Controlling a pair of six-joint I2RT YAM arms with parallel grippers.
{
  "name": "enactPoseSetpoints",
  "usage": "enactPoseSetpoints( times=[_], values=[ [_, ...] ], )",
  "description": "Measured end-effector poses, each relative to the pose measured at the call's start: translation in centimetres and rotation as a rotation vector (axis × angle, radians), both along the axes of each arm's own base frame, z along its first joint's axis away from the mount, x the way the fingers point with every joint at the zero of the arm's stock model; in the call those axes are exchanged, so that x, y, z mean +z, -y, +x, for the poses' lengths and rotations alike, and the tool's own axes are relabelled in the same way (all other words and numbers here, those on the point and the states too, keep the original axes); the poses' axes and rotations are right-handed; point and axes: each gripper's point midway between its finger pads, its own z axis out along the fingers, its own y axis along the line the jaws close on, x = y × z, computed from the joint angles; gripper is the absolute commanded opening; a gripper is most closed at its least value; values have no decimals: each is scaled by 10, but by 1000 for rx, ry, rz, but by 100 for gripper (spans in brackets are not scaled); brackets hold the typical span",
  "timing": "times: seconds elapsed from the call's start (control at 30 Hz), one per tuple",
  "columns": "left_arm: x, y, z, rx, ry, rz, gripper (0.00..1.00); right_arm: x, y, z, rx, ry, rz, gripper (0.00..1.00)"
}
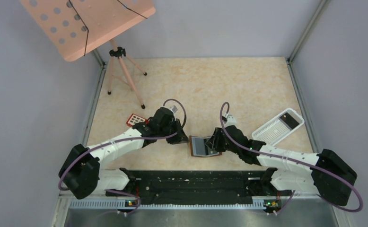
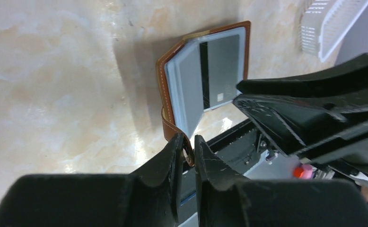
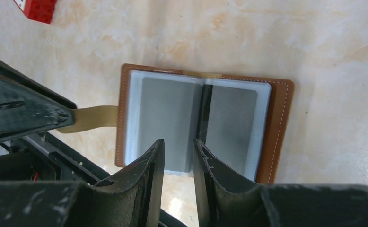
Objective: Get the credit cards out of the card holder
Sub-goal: Remove the credit card from the card holder.
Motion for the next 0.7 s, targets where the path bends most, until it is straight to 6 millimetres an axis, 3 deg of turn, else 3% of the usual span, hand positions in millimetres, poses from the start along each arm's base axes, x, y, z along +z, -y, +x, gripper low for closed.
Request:
enactPoseSetpoints(
  times=[0.13,0.33,0.5,0.7],
  values=[
    [8,9,1,-6,1,-52,22,-13,0,-6,19,-31,17,28],
    [17,17,7,-5,11,-91,27,-20,-19,-12,73,-64,96,24],
    [25,22,11,6,24,-120,32,-43,-21,-18,72,-130,89,23],
    [28,24,13,21,18,-136,31,-44,-26,-17,69,-144,110,22]
  ],
)
